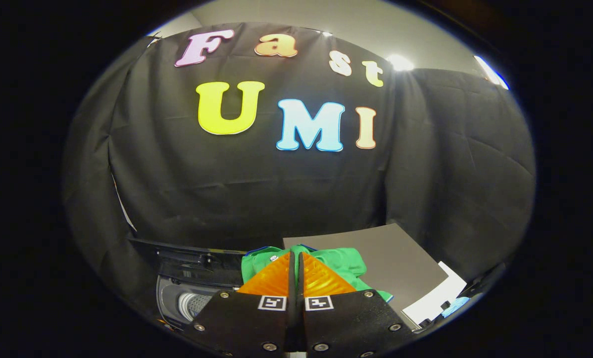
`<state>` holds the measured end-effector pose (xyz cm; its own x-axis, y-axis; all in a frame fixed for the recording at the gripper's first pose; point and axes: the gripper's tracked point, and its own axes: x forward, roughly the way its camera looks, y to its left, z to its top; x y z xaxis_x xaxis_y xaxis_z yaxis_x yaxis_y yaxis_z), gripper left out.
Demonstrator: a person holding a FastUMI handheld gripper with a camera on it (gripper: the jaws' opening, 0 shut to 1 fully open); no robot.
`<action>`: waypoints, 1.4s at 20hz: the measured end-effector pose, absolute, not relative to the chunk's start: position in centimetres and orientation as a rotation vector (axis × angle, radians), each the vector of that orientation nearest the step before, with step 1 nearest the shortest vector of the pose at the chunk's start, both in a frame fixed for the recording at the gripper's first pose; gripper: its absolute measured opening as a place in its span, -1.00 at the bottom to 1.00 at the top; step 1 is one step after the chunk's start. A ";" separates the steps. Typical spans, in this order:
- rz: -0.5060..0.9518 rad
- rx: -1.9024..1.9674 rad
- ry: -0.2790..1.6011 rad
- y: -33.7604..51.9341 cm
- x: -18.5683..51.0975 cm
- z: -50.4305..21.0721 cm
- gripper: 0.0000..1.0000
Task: Put the clothes into the washing machine and then close the washing machine lid.
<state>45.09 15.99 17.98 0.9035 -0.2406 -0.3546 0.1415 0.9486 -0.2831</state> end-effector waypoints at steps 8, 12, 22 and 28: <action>-0.164 -0.296 0.428 26.2 44.3 14.3 -1.00; -0.143 -0.282 0.457 30.4 44.2 11.6 -1.00; -0.010 -0.349 0.595 38.4 44.1 0.9 -1.00; 0.025 -0.363 0.673 39.0 44.3 -3.9 -1.00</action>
